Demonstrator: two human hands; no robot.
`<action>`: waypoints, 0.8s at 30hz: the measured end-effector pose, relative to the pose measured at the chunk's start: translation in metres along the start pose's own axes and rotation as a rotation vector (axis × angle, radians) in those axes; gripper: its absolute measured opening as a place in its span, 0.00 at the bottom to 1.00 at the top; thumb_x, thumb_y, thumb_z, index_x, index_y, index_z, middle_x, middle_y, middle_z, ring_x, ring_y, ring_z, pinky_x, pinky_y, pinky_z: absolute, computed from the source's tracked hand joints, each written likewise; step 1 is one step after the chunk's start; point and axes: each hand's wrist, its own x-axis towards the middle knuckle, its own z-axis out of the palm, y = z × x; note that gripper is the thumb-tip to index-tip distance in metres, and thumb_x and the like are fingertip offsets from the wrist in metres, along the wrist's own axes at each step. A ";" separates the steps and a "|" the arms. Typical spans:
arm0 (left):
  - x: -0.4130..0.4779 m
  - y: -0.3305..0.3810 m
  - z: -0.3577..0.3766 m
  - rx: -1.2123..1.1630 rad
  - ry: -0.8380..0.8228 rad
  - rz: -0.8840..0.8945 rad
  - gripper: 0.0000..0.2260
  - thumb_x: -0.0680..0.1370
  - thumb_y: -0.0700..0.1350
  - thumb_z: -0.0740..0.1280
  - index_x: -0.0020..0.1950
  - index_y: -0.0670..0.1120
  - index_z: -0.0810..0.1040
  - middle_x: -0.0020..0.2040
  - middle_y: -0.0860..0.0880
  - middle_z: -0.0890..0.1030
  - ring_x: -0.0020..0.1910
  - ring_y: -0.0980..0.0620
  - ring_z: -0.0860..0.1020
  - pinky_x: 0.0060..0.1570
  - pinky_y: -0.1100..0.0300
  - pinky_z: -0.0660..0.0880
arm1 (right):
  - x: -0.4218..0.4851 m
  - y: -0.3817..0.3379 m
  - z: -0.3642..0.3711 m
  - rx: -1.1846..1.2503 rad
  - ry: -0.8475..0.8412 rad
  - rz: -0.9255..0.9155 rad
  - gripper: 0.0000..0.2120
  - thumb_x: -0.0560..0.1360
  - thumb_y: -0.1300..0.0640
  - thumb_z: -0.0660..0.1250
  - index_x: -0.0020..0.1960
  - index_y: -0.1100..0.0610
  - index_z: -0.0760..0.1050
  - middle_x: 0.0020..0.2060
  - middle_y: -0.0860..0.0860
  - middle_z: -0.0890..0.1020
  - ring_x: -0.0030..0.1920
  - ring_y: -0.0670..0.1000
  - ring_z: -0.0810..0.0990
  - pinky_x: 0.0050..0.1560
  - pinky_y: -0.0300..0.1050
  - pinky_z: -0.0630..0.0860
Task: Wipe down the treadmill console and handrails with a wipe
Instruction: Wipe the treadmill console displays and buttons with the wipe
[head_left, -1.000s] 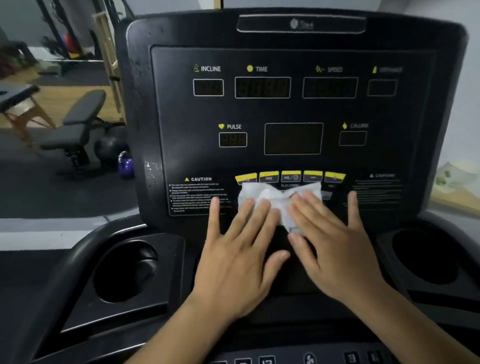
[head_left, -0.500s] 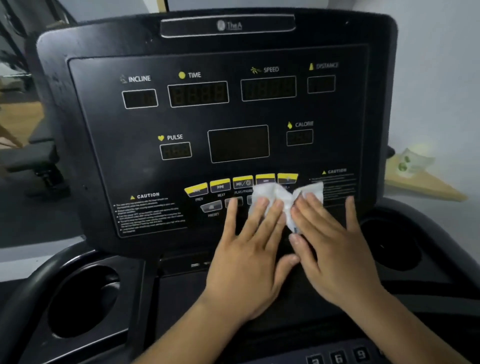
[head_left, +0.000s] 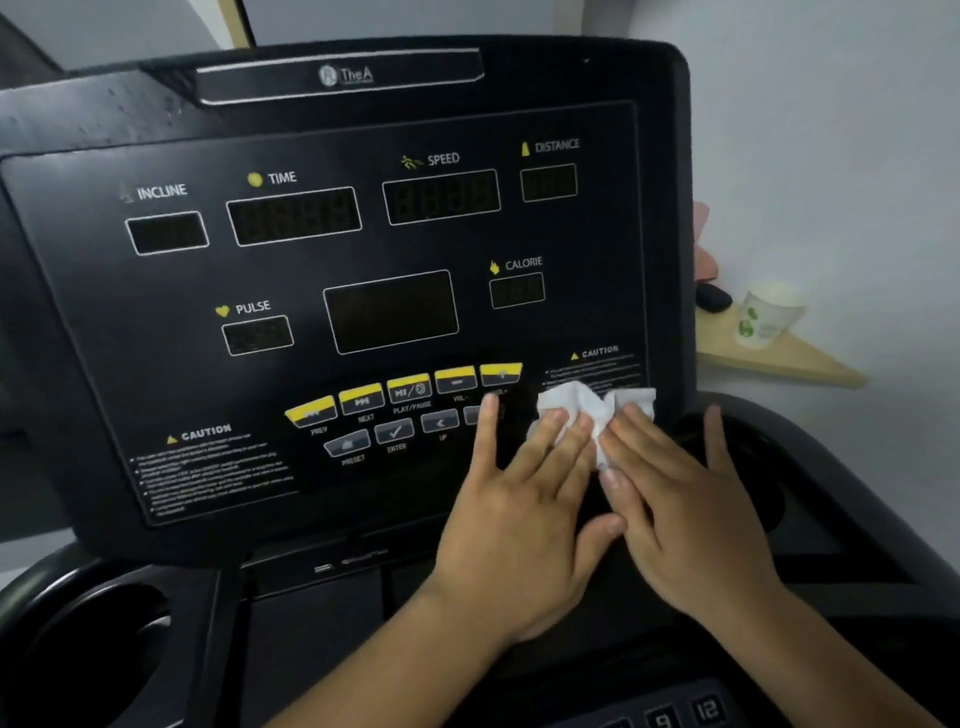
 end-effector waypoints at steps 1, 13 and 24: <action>0.009 0.000 -0.005 0.022 0.009 0.010 0.28 0.83 0.60 0.44 0.76 0.45 0.64 0.76 0.49 0.64 0.77 0.50 0.57 0.73 0.34 0.43 | 0.006 0.005 -0.003 -0.012 0.002 0.018 0.24 0.81 0.49 0.47 0.71 0.57 0.70 0.71 0.51 0.70 0.74 0.46 0.61 0.73 0.66 0.50; 0.042 0.019 -0.009 0.093 -0.031 0.076 0.28 0.83 0.58 0.38 0.80 0.47 0.51 0.80 0.49 0.54 0.79 0.51 0.47 0.71 0.34 0.34 | 0.005 0.034 -0.008 0.067 0.024 0.150 0.25 0.81 0.50 0.49 0.73 0.59 0.64 0.74 0.53 0.65 0.74 0.43 0.54 0.76 0.57 0.49; -0.012 -0.005 -0.007 -0.070 0.057 0.055 0.25 0.81 0.58 0.56 0.72 0.44 0.70 0.55 0.51 0.82 0.57 0.52 0.78 0.73 0.41 0.61 | -0.023 -0.001 -0.001 0.093 0.007 -0.018 0.22 0.81 0.48 0.54 0.66 0.59 0.75 0.63 0.53 0.79 0.65 0.48 0.74 0.71 0.50 0.63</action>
